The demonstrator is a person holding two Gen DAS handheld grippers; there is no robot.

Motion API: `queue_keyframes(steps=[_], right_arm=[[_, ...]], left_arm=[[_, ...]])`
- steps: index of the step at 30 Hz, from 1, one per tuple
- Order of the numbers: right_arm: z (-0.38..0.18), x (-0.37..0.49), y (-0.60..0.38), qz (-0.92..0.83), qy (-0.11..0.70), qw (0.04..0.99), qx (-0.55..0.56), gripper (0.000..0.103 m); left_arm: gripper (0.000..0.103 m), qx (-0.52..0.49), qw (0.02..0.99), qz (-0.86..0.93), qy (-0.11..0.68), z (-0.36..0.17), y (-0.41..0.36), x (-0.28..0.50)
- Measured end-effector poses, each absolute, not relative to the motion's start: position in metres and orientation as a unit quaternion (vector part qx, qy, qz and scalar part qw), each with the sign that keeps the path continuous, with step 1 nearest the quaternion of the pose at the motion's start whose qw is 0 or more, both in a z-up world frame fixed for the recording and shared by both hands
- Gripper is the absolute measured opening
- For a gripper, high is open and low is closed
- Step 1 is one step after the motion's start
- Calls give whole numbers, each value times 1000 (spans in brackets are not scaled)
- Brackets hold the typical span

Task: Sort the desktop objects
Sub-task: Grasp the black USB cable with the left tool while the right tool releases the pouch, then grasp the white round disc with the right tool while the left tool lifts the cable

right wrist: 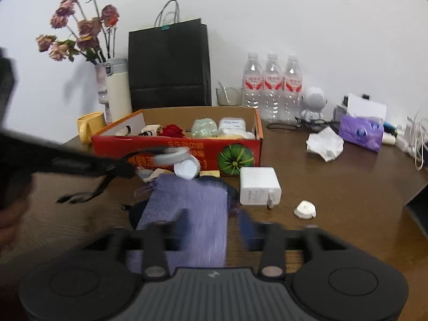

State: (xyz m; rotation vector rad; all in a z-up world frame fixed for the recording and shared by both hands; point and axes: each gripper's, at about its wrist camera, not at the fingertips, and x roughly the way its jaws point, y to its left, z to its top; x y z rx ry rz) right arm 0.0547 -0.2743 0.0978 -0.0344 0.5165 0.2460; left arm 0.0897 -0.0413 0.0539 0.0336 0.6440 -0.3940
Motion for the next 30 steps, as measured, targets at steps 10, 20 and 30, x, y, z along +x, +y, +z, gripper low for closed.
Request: queue_keyframes(steps=[10, 20, 30], right_arm=[[108, 38, -221, 254, 212, 942, -51, 53], [103, 23, -207, 270, 199, 941, -53, 38], [97, 18, -201, 144, 220, 962, -78, 38]], left_arm=[[6, 37, 936, -203, 285, 58, -19, 14], [6, 27, 937, -206, 280, 54, -8, -12], [6, -23, 953, -109, 282, 45, 11, -32]])
